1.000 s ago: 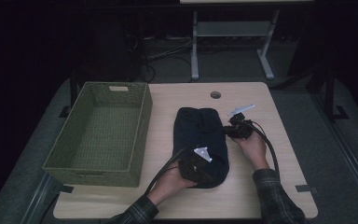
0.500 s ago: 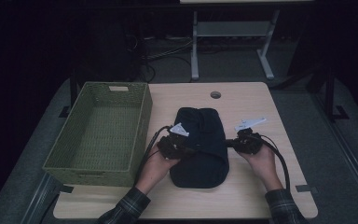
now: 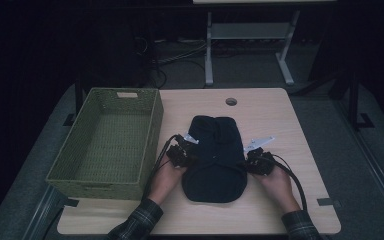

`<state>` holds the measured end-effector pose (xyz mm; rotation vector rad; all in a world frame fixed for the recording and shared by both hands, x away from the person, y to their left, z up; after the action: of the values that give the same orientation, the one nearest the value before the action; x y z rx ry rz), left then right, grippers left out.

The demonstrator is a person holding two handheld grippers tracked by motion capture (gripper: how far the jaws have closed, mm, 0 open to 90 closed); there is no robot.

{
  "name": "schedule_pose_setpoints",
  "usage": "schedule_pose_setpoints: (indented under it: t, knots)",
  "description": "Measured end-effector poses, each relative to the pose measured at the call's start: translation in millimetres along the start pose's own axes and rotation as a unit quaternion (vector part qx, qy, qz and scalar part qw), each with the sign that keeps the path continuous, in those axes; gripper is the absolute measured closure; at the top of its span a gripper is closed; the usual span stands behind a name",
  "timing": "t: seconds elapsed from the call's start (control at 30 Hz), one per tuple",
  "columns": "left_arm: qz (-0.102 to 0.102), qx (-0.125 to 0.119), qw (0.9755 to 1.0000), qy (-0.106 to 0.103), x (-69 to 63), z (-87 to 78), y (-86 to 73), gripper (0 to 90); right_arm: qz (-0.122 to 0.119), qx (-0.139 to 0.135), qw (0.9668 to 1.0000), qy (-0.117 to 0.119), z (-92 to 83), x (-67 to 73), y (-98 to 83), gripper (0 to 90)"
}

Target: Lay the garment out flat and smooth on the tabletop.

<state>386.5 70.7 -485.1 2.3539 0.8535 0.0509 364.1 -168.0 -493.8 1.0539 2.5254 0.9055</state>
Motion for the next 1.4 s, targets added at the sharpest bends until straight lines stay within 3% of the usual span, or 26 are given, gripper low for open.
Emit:
schedule_pose_setpoints:
  t: [0.27, 0.4, 0.63, 0.77, 0.9, 1.03, 1.2, 1.4]
  knots:
    - [0.023, 0.007, 0.9988, -0.041, -26.8, 2.0, -7.2, 90.0, -0.009, 0.008, 0.9999, -0.012, -20.1, 3.9, -22.8, 90.0]
    - [0.04, 0.011, 0.9981, -0.046, -39.4, 0.8, -12.9, 90.0, 0.0, 0.011, 0.9999, -0.011, -30.4, 7.3, -35.1, 90.0]
    - [0.053, 0.012, 0.9963, -0.066, -58.9, -0.7, -21.1, 90.0, 0.001, 0.013, 0.9999, -0.006, -45.9, 17.8, -53.6, 90.0]
    - [0.05, 0.014, 0.9949, -0.086, -61.7, -1.9, -21.6, 90.0, 0.003, 0.013, 0.9999, 0.005, -50.0, 18.8, -57.5, 90.0]
    - [0.045, 0.002, 0.995, -0.089, -56.8, -6.9, -13.0, 90.0, 0.006, 0.002, 1.0, 0.002, -52.4, 11.1, -52.1, 90.0]
    - [0.038, -0.012, 0.9965, -0.073, -45.9, -10.5, 0.3, 90.0, 0.015, -0.02, 0.9997, -0.006, -54.0, -5.3, -35.0, 90.0]
    - [0.021, -0.029, 0.9988, -0.032, -19.1, -16.8, 20.3, 90.0, 0.031, -0.037, 0.9987, -0.013, -45.1, -28.0, -2.3, 90.0]
    - [-0.014, -0.056, 0.9983, 0.0, 17.0, -16.8, 44.2, 90.0, 0.043, -0.049, 0.9976, -0.023, -22.9, -56.4, 33.2, 90.0]
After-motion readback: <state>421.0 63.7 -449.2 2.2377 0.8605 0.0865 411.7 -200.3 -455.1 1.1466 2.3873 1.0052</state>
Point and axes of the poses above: each handheld gripper's, and its own axes: z roughly forward along the jaws, y roughly out of its top, x roughly to its left, the point moved 4 cm from there along z, roughly forward along the jaws, and after that the axes turned 5 degrees about -y, right-handed, at the moved point
